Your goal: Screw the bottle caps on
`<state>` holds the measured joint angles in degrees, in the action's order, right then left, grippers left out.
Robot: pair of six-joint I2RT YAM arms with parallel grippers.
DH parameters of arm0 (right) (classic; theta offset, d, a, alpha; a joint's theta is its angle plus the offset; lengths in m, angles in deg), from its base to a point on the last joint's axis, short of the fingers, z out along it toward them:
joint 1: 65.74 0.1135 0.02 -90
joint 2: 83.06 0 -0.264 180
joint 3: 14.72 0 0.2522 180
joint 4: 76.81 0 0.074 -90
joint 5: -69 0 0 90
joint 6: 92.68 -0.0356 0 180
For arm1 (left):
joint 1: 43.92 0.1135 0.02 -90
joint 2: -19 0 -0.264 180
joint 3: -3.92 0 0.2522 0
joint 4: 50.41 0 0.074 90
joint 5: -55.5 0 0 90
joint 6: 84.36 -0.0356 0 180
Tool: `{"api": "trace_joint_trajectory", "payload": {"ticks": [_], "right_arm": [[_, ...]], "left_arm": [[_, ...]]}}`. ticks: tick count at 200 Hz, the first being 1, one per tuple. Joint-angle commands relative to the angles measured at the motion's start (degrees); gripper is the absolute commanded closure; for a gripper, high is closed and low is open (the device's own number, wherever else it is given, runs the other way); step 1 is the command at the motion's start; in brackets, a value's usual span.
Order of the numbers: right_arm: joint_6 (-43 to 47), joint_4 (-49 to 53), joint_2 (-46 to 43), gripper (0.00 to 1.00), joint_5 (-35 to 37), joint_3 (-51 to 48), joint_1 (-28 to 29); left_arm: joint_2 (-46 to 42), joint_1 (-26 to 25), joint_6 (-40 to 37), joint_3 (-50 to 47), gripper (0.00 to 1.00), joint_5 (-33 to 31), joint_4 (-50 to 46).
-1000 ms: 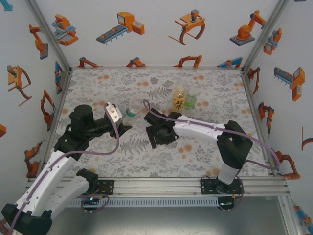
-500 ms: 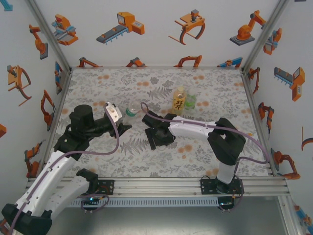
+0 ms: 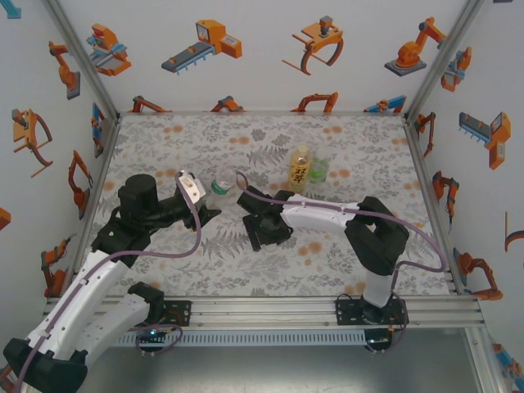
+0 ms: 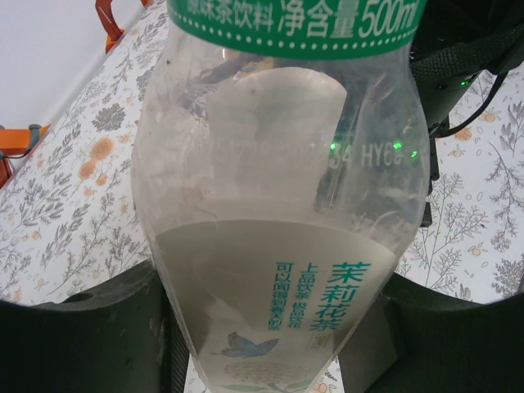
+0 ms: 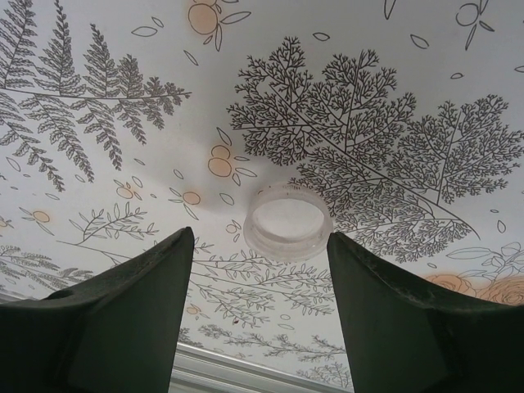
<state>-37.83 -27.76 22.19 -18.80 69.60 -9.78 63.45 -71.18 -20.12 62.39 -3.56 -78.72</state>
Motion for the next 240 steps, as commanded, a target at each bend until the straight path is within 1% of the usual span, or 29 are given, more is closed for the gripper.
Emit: {"api": "trace_joint_trajectory", "payload": {"ticks": [1, 45, 61, 88, 109, 135, 152, 198, 218, 240], "right_arm": [[-0.5, -0.2, 1.6, 0.39, 0.3, -0.1, 0.3], [-0.6, -0.8, 2.5, 0.39, 0.0, -0.5, 0.3], [-0.8, -1.4, 2.8, 0.42, -0.5, -0.9, 0.2], [-1.5, -2.5, 3.3, 0.53, -1.3, -1.7, 0.2], [-2.1, -3.2, 2.9, 0.65, -1.6, -2.4, 0.1], [-3.0, -5.8, 1.1, 0.78, -3.0, -3.9, -0.6], [-3.9, -8.6, -0.6, 0.82, -5.2, -5.8, -1.7], [-9.7, -22.4, -6.4, 0.82, -14.4, -16.3, -6.8], [-12.9, -28.6, -7.8, 0.78, -18.1, -21.3, -9.3], [-15.4, -32.3, -9.1, 0.68, -19.1, -25.6, -11.3]], "left_arm": [[-0.1, 0.4, 0.3, 0.0, 0.86, 1.2, 1.1], [0.1, 0.4, 0.3, 0.1, 0.86, 1.4, 1.2], [0.0, 0.5, 0.3, 0.1, 0.86, 1.5, 1.1], [0.2, 0.4, 0.3, 0.0, 0.86, 1.7, 1.1], [0.2, 0.4, 0.2, 0.1, 0.86, 1.7, 1.1], [0.4, 0.5, 0.2, 0.1, 0.86, 1.9, 1.1], [0.4, 0.4, 0.3, 0.0, 0.86, 2.0, 1.1], [0.7, 0.5, 0.3, 0.0, 0.86, 2.1, 1.1], [0.8, 0.5, 0.3, 0.0, 0.86, 2.2, 1.1], [0.8, 0.4, 0.2, 0.0, 0.86, 2.2, 1.1]]}}
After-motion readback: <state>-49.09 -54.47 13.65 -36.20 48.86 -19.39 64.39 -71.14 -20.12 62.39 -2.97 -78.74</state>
